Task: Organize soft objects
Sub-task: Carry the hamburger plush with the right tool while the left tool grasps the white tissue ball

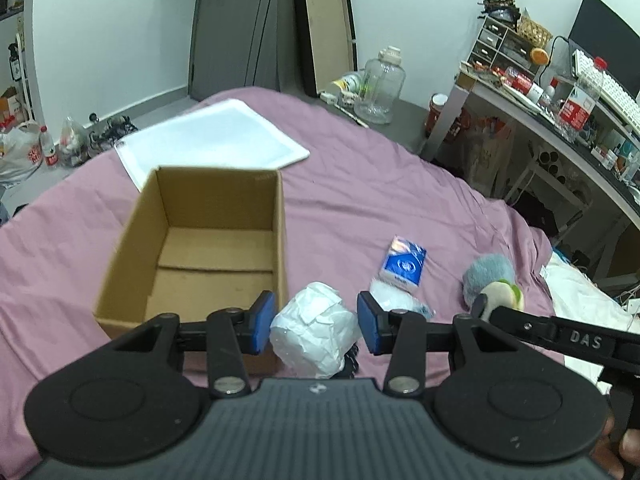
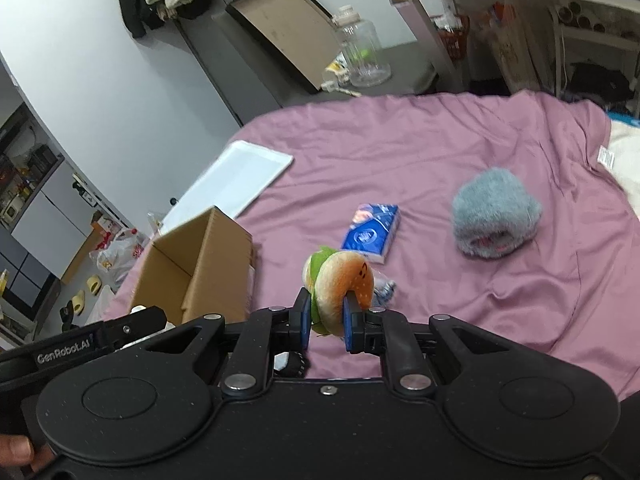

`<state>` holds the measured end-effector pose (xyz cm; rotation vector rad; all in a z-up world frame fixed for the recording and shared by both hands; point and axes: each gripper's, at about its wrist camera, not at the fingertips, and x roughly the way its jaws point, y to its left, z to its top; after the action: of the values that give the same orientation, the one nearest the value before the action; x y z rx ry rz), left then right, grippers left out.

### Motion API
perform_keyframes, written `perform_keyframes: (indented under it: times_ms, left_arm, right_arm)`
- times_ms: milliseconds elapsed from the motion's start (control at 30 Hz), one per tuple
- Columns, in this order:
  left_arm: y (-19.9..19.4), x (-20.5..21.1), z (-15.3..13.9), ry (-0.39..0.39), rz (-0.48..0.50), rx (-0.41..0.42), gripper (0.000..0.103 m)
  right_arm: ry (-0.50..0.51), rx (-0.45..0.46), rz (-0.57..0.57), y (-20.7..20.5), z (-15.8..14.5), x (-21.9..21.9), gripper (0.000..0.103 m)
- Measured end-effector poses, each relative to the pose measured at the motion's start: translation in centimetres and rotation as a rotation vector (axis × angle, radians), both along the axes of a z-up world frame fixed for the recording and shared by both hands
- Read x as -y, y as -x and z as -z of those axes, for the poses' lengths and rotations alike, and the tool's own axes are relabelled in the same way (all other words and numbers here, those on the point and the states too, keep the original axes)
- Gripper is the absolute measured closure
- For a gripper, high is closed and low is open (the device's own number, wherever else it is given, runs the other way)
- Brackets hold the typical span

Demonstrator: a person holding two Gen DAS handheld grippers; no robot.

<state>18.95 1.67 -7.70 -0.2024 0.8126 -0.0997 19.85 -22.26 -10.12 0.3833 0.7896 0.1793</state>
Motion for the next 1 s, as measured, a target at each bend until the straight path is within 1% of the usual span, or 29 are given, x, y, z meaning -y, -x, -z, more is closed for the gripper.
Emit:
perform_keyframes:
  times_ms: [100,267,367,500,767,900,1000]
  left_arm:
    - [-0.3,-0.6,-0.7,-0.012,0.000,0.020,0.059]
    - [-1.0,-1.4,-1.9,-0.010,0.006,0.040,0.059]
    - [-1.7,-1.9,-2.4,-0.032,-0.002,0.045,0.059]
    - [-2.1,-2.7,-2.7,-0.015,-0.003,0.054,0.059]
    - [-2.6,-4.6,-1.7,-0.021,-0.022,0.066,0.059]
    - [-3.1,-6.0,-1.3,0.001,-0.032,0.068,0.059]
    - [-3.4,-7.2,-0.9,0.015,-0.057,0.064,0.059]
  right_arm:
    - [0.006,0.036,-0.009,0.3,-1.0,-0.7,0.087]
    - [0.014,0.080,-0.009,0.4,-2.2,-1.7,0.087]
    - [0.017,0.104,-0.014,0.4,-2.9,-2.4,0.087]
    - [0.023,0.142,-0.017,0.3,-3.6,-3.3,0.087]
    - [0.027,0.184,-0.050,-0.6,-4.0,-5.7,0.087]
    - [0.021,0.191,-0.069,-1.2,-4.0,-7.4,0.087]
    - [0.026,0.191,-0.078,-1.7,-4.0,-8.7,0.087]
